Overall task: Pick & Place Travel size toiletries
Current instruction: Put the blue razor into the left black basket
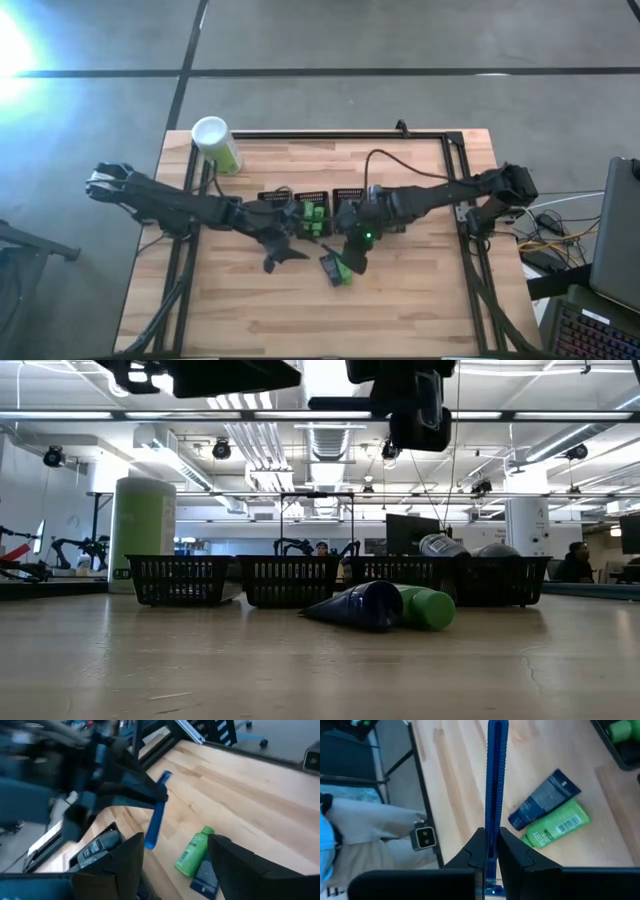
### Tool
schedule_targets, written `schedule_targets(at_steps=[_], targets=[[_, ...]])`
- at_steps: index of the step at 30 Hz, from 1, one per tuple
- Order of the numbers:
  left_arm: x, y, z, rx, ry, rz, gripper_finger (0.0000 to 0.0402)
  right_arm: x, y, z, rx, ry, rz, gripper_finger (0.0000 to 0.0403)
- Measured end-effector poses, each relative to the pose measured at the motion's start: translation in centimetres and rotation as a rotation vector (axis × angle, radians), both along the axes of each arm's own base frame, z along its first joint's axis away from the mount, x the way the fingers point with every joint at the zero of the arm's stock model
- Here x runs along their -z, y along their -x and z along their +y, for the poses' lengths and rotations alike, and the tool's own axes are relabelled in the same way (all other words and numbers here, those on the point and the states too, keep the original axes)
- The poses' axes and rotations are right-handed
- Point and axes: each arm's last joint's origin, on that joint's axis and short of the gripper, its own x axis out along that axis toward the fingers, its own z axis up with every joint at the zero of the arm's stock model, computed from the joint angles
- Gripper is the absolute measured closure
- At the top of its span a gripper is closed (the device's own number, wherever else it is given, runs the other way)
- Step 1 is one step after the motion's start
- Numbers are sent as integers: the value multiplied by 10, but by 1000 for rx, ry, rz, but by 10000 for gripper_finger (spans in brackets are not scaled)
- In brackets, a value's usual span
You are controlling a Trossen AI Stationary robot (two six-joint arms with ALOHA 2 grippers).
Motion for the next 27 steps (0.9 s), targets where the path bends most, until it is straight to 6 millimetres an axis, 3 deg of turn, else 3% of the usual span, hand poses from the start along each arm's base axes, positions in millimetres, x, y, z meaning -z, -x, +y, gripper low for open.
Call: schedule_targets(at_steps=[6, 20, 27], targets=[[0, -22, -4, 13, -90, -9, 179, -1, -1, -6, -34, -44, -2, 382], [2, -50, -9, 30, -141, -6, 182, -3, -1, -5, -79, -93, -16, 380], [2, -51, -8, 19, -144, -2, 233, -3, -1, -5, -81, -94, -19, 379]])
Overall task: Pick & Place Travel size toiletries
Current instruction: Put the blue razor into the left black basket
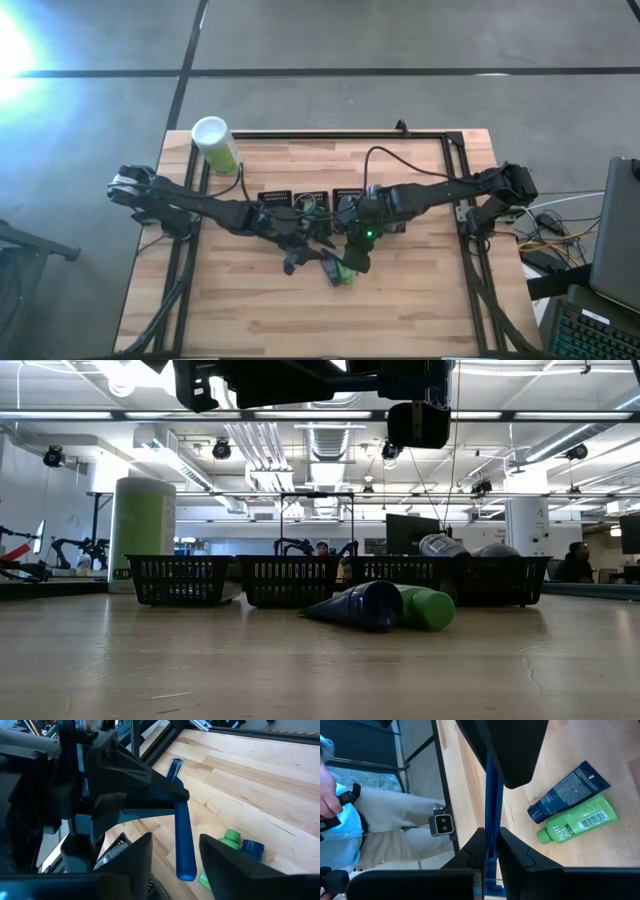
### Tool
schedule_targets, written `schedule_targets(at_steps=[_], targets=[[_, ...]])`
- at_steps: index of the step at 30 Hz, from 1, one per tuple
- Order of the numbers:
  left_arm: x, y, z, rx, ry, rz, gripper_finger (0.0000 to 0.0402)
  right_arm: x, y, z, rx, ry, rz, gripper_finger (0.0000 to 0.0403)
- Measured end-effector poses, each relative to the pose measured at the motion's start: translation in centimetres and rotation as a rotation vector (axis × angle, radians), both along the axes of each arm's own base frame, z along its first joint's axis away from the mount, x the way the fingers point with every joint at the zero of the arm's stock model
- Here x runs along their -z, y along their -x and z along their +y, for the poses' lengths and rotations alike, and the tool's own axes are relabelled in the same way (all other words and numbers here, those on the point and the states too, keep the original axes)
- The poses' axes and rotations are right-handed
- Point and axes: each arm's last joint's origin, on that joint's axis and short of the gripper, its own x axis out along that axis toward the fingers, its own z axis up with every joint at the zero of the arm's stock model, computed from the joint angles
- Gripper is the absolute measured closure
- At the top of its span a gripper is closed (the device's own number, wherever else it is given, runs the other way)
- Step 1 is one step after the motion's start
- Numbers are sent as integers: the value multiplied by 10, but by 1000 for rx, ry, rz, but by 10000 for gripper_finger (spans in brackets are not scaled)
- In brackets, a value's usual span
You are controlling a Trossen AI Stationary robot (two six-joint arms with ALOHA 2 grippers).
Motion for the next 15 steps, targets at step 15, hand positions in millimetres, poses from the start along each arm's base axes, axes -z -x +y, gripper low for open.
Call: schedule_targets(at_steps=[15], targets=[[1, 1, 0, -1, 8, 8, 326, -1, 0, 0, -12, -5, -11, 378]])
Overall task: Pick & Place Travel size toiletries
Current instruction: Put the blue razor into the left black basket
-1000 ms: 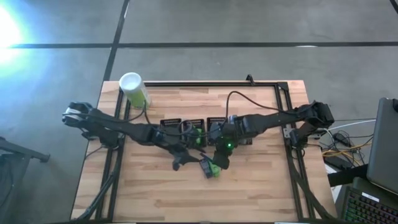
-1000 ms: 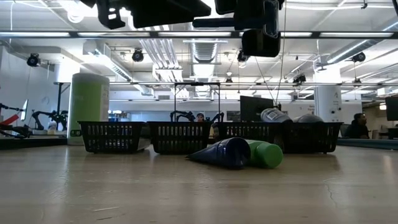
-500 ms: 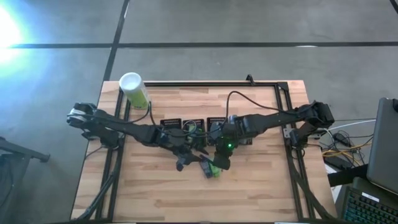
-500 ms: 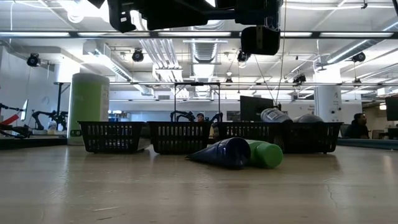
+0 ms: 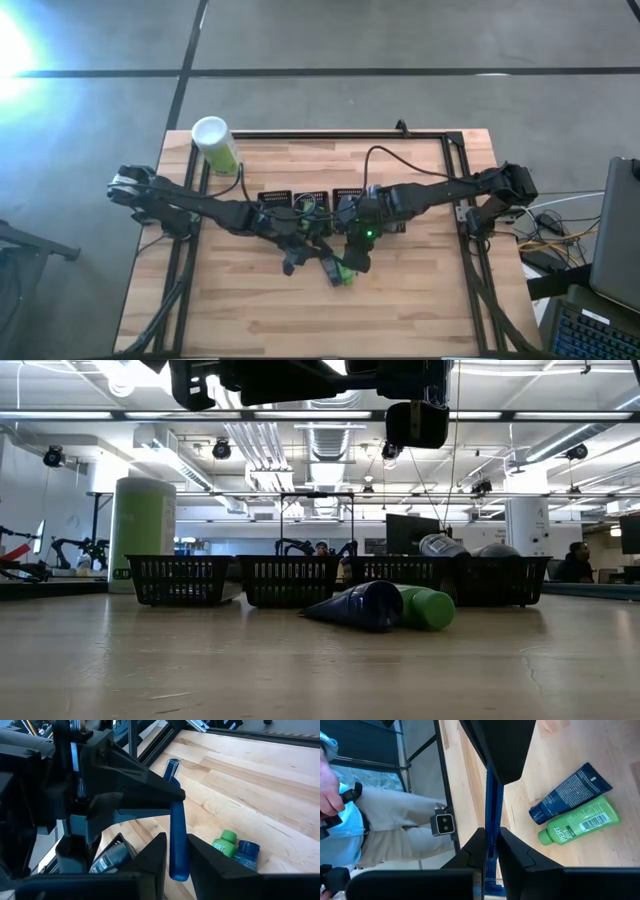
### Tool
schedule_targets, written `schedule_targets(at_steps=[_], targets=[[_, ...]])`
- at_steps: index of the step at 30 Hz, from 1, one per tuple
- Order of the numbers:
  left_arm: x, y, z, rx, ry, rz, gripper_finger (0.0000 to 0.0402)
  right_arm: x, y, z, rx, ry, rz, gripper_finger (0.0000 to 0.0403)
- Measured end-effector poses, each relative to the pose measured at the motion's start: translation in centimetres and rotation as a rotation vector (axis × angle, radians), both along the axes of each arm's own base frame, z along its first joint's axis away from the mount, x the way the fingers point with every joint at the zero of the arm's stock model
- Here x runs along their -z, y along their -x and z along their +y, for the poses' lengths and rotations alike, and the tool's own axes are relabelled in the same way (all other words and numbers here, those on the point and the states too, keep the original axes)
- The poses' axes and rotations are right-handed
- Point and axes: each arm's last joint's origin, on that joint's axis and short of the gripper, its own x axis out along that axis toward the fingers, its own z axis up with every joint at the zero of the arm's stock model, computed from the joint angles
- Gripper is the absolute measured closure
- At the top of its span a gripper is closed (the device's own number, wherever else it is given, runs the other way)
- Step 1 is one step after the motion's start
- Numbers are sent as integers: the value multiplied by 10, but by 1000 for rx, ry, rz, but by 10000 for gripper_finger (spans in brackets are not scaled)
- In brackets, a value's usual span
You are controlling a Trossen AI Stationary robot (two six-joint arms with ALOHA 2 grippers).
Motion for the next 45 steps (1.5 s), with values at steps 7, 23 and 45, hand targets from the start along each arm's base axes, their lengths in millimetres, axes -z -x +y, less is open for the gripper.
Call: schedule_targets(at_steps=[7, 23, 45], targets=[[2, 1, 0, -3, -4, 26, 361, 0, 0, 0, 2, -1, -1, 370], [11, 5, 5, -129, -35, 106, 362, -2, 0, -5, 71, -37, 36, 208], [23, 39, 13, -375, 154, 193, 361, -58, 51, -30, 543, 458, -111, 39]])
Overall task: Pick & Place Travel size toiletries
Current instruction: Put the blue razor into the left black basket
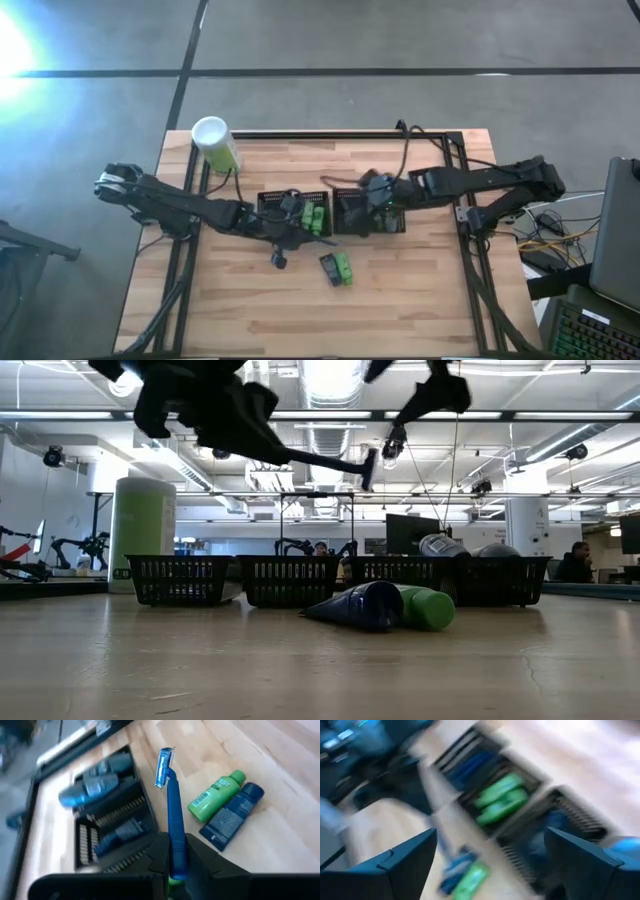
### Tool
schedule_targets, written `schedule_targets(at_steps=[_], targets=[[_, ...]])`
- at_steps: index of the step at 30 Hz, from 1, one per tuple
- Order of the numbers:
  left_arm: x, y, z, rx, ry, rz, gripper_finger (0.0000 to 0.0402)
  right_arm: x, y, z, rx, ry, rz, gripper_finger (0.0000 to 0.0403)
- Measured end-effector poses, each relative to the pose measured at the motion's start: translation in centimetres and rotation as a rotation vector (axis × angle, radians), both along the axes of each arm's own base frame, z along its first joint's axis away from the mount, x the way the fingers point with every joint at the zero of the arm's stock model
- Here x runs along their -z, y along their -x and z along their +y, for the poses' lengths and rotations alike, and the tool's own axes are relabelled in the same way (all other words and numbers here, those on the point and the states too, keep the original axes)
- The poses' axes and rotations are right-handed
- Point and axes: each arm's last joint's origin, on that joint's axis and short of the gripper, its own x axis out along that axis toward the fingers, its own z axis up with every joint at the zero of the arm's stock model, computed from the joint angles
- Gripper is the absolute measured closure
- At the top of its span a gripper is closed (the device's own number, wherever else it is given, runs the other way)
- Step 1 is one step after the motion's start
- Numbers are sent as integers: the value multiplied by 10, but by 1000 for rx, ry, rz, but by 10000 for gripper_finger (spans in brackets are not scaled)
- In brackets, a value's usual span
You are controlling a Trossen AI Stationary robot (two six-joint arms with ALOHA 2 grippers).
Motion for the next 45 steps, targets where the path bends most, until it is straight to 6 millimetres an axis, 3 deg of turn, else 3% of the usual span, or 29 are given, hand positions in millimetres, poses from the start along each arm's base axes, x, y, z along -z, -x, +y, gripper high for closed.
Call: schedule_targets(at_steps=[4, 8, 15, 19, 24, 36, 45], targets=[[4, 16, 8, -158, 131, -21, 360, -7, 20, -7, 187, 86, 21, 40], [10, 39, 17, -434, 261, -87, 360, -9, 34, -10, 263, 74, 26, 48], [23, 98, 24, -1004, 435, -207, 359, 0, 38, -8, 290, 47, 38, 69], [27, 115, 14, -1139, 679, -306, 359, 6, 35, -7, 289, 51, 53, 75], [37, 116, -6, -1153, 846, -309, 359, 12, 33, -7, 301, 73, 69, 71], [83, 94, -17, -1309, 758, -295, 358, 20, 33, -8, 330, 82, 84, 40], [97, 80, -23, -1283, 736, -313, 353, 20, 33, -8, 331, 84, 85, 39]])
